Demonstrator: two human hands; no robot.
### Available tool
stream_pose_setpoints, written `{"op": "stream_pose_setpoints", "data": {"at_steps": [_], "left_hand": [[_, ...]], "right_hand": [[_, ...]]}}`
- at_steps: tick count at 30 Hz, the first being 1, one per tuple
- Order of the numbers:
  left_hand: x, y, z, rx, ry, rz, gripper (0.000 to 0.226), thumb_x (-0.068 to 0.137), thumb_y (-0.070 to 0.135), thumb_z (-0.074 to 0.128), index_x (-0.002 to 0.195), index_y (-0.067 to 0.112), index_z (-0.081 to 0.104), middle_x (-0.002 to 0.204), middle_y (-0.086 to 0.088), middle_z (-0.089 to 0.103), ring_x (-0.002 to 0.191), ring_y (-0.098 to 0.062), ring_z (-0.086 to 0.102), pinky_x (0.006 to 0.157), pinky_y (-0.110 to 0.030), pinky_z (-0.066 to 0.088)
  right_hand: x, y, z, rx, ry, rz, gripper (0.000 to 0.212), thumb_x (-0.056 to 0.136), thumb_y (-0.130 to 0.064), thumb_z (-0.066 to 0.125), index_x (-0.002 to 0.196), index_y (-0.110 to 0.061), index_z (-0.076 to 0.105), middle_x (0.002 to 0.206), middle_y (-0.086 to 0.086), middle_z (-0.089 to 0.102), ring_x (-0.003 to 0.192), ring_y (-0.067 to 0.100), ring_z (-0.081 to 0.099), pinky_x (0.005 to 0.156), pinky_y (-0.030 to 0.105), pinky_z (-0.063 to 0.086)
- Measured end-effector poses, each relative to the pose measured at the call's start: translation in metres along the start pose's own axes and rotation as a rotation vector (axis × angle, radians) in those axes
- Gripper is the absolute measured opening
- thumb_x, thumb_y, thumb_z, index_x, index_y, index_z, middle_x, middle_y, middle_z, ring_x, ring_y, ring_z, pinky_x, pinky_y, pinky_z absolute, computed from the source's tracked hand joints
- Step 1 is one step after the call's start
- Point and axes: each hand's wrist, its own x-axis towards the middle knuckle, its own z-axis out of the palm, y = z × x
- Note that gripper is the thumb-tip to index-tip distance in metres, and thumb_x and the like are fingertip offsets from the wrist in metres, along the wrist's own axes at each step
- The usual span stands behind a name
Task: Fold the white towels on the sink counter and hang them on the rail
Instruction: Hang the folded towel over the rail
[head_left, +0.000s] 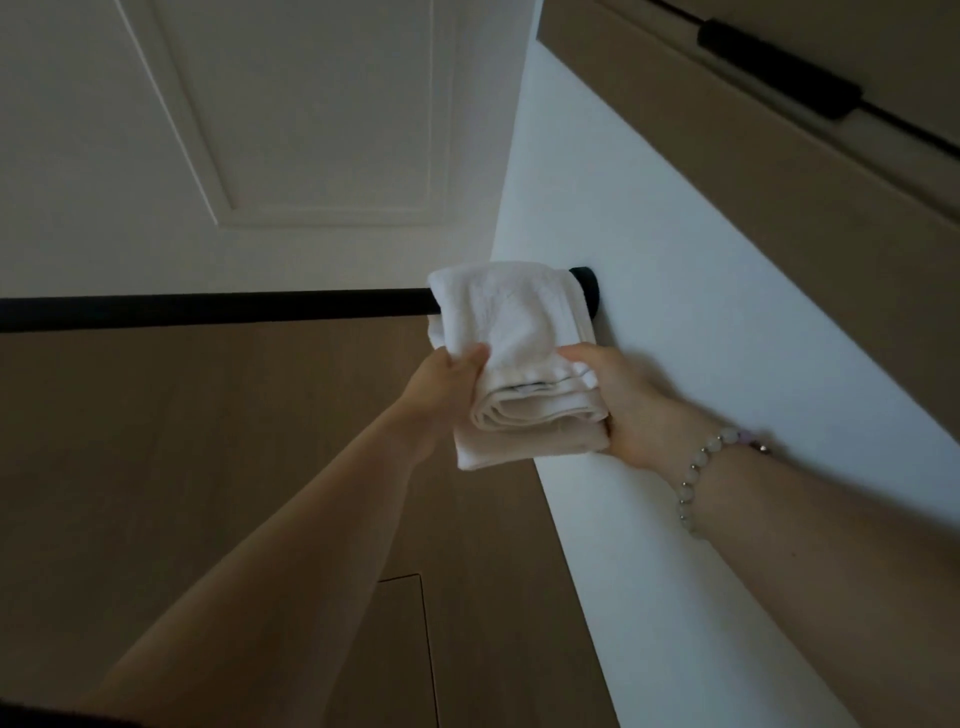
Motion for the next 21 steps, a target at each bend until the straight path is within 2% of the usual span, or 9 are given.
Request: {"op": "stream_pose_setpoints", "data": {"at_steps": [3, 4, 7, 9, 12, 17, 21], "left_hand": [[-0.009, -0.009, 0.008, -0.049, -0.004, 0.010, 0.045, 0.095, 0.041, 0.046, 0.126, 0.009, 0.052, 0.114, -0.007, 0.064, 0.103, -0.022, 0.062, 0.095, -0.040, 0.049], [-0.011, -0.010, 0.009, -0.056, -0.002, 0.004, 0.047, 0.094, 0.043, 0.047, 0.126, 0.009, 0.052, 0.115, -0.007, 0.064, 0.104, -0.022, 0.062, 0.096, -0.042, 0.049], [-0.019, -0.011, 0.008, -0.066, -0.017, -0.030, 0.045, 0.092, 0.048, 0.049, 0.120, 0.013, 0.056, 0.109, -0.005, 0.066, 0.097, -0.021, 0.065, 0.085, -0.037, 0.053], [-0.027, -0.010, 0.007, -0.079, -0.030, -0.058, 0.041, 0.090, 0.048, 0.052, 0.114, 0.014, 0.059, 0.103, -0.003, 0.068, 0.091, -0.019, 0.066, 0.078, -0.033, 0.055], [-0.037, -0.012, 0.008, -0.111, -0.011, -0.057, 0.038, 0.089, 0.044, 0.055, 0.105, 0.010, 0.062, 0.101, -0.006, 0.068, 0.089, -0.020, 0.067, 0.074, -0.034, 0.057], [-0.045, 0.001, 0.004, -0.127, -0.009, -0.055, 0.041, 0.090, 0.039, 0.058, 0.102, -0.001, 0.064, 0.101, -0.014, 0.068, 0.090, -0.026, 0.068, 0.081, -0.042, 0.057], [-0.049, 0.009, 0.002, -0.090, 0.007, -0.055, 0.041, 0.090, 0.039, 0.057, 0.100, 0.001, 0.064, 0.101, -0.014, 0.068, 0.091, -0.028, 0.068, 0.084, -0.047, 0.055]], "right_hand": [[-0.002, 0.011, 0.000, 0.016, 0.058, 0.033, 0.039, 0.080, -0.052, 0.060, 0.108, -0.025, 0.058, 0.108, 0.003, 0.059, 0.100, 0.020, 0.056, 0.076, 0.032, 0.044], [-0.004, 0.013, 0.001, 0.026, 0.080, 0.023, 0.042, 0.081, -0.052, 0.060, 0.113, -0.025, 0.057, 0.112, 0.003, 0.057, 0.105, 0.021, 0.054, 0.080, 0.034, 0.044], [-0.010, 0.017, 0.003, 0.095, 0.107, -0.029, 0.043, 0.083, -0.047, 0.062, 0.115, -0.019, 0.059, 0.105, 0.002, 0.061, 0.099, 0.019, 0.058, 0.082, 0.032, 0.049], [-0.015, 0.021, 0.004, 0.123, 0.104, -0.077, 0.043, 0.084, -0.043, 0.064, 0.116, -0.015, 0.059, 0.103, 0.004, 0.065, 0.093, 0.018, 0.062, 0.076, 0.031, 0.054], [-0.023, 0.024, 0.002, 0.168, 0.121, -0.151, 0.037, 0.087, -0.035, 0.063, 0.116, -0.012, 0.057, 0.101, 0.005, 0.065, 0.086, 0.016, 0.063, 0.067, 0.026, 0.053], [-0.035, 0.017, 0.000, 0.131, 0.165, -0.212, 0.037, 0.088, -0.028, 0.064, 0.116, -0.007, 0.056, 0.099, 0.006, 0.064, 0.083, 0.015, 0.063, 0.072, 0.027, 0.054], [-0.044, 0.008, -0.001, 0.092, 0.185, -0.227, 0.029, 0.089, -0.025, 0.063, 0.112, -0.010, 0.056, 0.094, 0.004, 0.061, 0.079, 0.013, 0.061, 0.067, 0.024, 0.053]]}}
